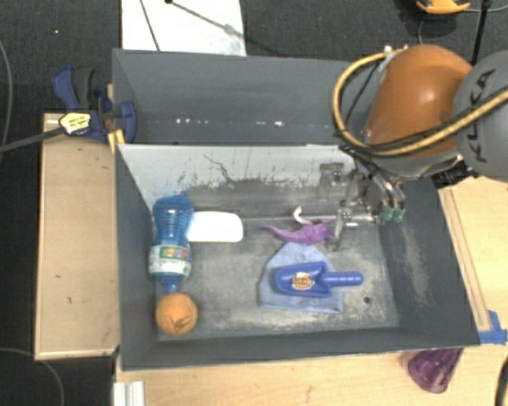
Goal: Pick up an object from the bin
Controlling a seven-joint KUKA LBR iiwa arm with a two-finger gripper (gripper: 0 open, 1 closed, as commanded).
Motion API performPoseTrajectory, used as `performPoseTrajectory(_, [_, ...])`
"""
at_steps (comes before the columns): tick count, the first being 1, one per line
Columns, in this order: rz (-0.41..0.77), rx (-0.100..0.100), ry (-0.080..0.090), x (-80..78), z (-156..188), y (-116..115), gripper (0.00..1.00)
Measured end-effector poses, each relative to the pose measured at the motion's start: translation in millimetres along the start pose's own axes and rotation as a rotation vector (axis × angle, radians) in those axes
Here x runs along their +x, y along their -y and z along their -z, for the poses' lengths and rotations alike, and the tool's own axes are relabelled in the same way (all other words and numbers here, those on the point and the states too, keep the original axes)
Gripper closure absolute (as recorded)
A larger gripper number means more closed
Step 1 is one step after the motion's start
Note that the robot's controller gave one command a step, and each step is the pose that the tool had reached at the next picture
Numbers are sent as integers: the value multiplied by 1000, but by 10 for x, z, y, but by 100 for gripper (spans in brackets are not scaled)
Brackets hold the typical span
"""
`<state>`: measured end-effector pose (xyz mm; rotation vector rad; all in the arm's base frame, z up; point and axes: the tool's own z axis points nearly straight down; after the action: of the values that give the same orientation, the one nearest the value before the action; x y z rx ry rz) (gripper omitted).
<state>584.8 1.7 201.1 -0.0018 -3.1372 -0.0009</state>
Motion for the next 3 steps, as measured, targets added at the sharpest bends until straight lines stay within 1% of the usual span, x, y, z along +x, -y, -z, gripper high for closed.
performPoseTrajectory(1, [0,0,1,2,15,0,0])
performPoseTrajectory(2, [130,0,10,112,-124,146,0])
performPoseTrajectory(3, [172,1,10,145,-217,209,0])
